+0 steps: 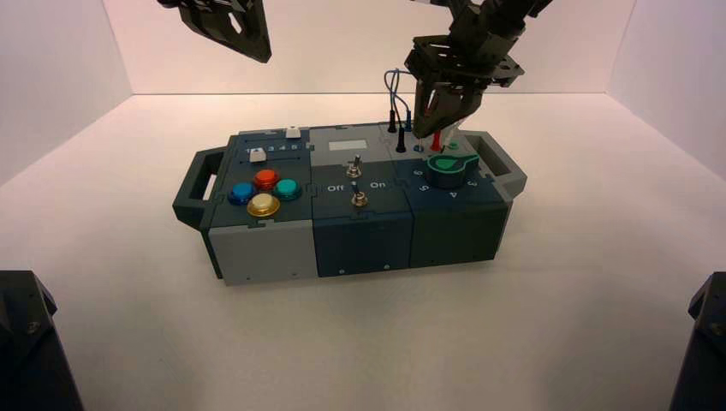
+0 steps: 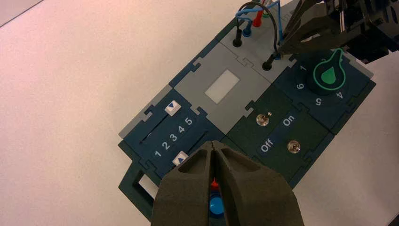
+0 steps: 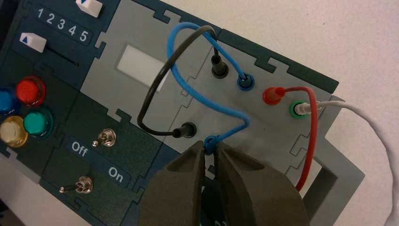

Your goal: Insert the blue wire.

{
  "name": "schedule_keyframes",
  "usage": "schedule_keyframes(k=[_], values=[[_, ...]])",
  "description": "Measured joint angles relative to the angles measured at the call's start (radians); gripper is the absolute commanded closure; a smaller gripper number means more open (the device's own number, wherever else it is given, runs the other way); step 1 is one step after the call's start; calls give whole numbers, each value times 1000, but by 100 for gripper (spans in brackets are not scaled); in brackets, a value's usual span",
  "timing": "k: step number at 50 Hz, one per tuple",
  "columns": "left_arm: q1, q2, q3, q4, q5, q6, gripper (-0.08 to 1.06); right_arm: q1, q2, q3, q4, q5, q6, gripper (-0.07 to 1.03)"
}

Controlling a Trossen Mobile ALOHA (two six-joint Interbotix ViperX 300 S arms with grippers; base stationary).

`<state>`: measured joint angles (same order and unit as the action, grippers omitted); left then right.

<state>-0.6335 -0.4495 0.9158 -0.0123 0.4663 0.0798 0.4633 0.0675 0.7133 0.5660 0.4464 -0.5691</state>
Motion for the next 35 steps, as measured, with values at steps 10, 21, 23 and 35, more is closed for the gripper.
schedule_keyframes(k=[10, 21, 23, 35], values=[[0, 0, 0, 0, 0, 0, 101, 2, 0, 0, -3, -3, 0, 98], [0, -2, 0, 0, 0, 2, 101, 0, -8, 0, -8, -3, 0, 98], [0, -2, 0, 0, 0, 0, 101, 0, -12, 0, -8, -3, 0, 98], [0, -2, 0, 0, -2, 2, 101, 0, -25, 0, -8, -17, 0, 98]])
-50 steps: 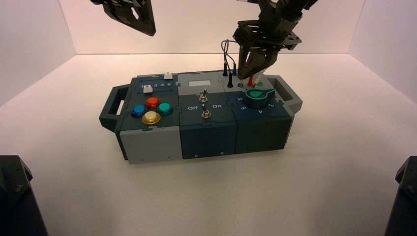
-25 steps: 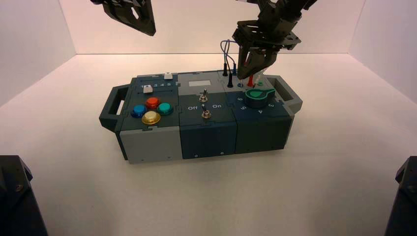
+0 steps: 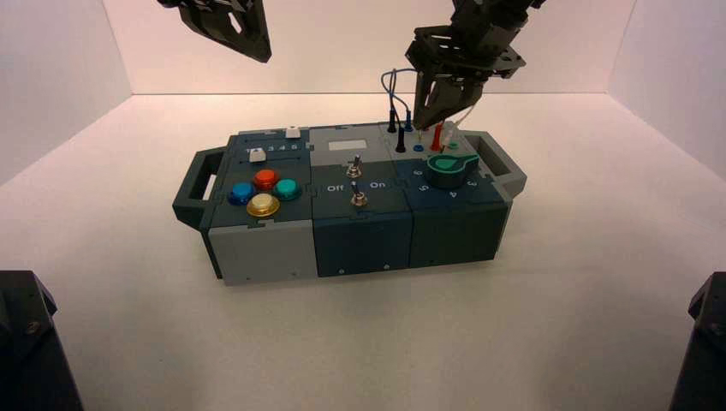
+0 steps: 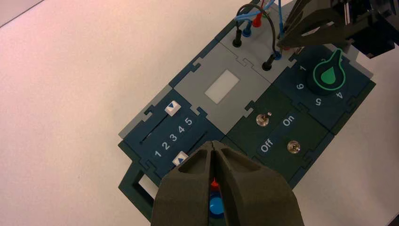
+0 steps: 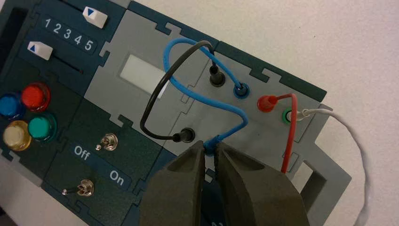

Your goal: Insert the blue wire.

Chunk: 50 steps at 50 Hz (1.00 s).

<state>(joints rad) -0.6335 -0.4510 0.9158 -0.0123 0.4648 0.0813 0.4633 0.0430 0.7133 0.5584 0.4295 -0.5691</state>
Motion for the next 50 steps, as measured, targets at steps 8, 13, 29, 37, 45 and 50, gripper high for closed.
schedule_keyframes(k=[8, 13, 29, 37, 45, 50], values=[[0, 0, 0, 0, 2, 0, 101, 0, -2, 0, 0, -11, 0, 98], [0, 0, -2, 0, 2, -2, 101, 0, 0, 0, 0, -15, 0, 98], [0, 0, 0, 0, 2, -2, 101, 0, 0, 0, 0, -17, 0, 98], [0, 0, 0, 0, 0, 0, 101, 0, 3, 2, 0, -15, 0, 98], [0, 0, 0, 0, 2, -2, 101, 0, 12, 0, 0, -17, 0, 98], [0, 0, -2, 0, 2, -2, 101, 0, 15, 0, 2, -17, 0, 98]])
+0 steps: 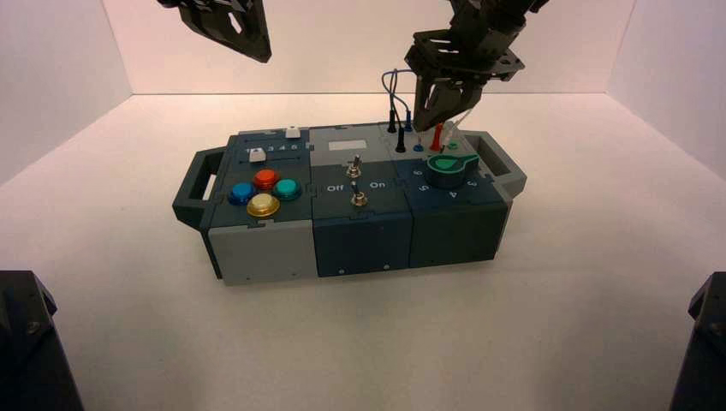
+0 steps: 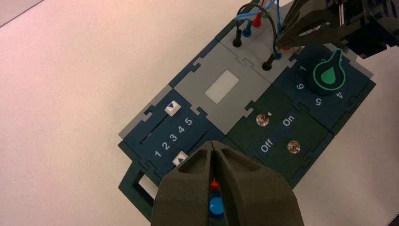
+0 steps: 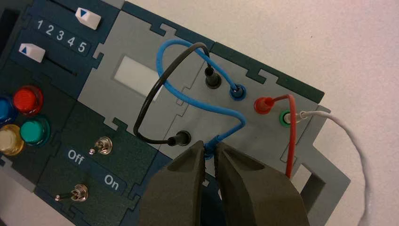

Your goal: Insert the blue wire.

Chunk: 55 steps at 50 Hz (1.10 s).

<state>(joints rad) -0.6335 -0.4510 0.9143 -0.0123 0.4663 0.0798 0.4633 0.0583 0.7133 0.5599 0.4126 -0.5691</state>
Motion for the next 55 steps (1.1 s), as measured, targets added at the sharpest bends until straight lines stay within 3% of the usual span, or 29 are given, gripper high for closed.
schedule_keyframes(k=[55], values=[[0, 0, 0, 2, 0, 2, 101, 15, 18, -2, 6, -5, 0, 98]])
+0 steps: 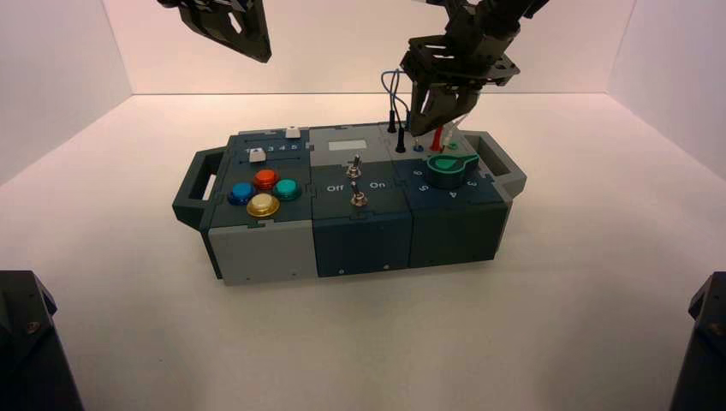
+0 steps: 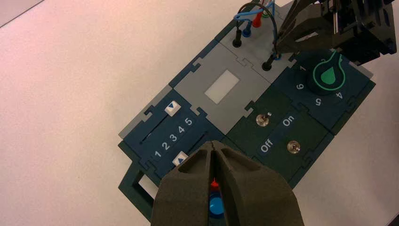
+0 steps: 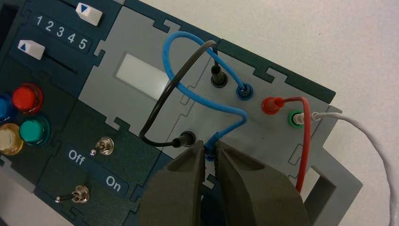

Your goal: Insert the blue wire.

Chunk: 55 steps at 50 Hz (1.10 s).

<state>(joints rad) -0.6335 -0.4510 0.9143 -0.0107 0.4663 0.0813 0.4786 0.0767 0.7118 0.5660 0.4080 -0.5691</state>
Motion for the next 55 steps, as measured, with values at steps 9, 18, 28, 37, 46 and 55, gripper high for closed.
schedule_keyframes(k=[9, 18, 28, 37, 46, 55], values=[[0, 0, 2, -2, 0, 0, 101, 0, 2, 0, -2, 0, 0, 98], [0, -3, 2, -2, 0, 0, 101, 0, 0, 0, -5, -2, 0, 98], [0, -8, 2, 0, 0, 0, 101, -2, 0, 0, -11, 0, 0, 98], [0, -9, 0, 0, 0, 0, 101, 0, 0, 0, -14, 0, 0, 98], [0, -11, 2, 2, 0, 0, 101, -2, 0, 2, -14, 2, 2, 98], [0, -11, 2, 2, 0, 0, 101, -2, -3, 5, -15, 0, 2, 98]])
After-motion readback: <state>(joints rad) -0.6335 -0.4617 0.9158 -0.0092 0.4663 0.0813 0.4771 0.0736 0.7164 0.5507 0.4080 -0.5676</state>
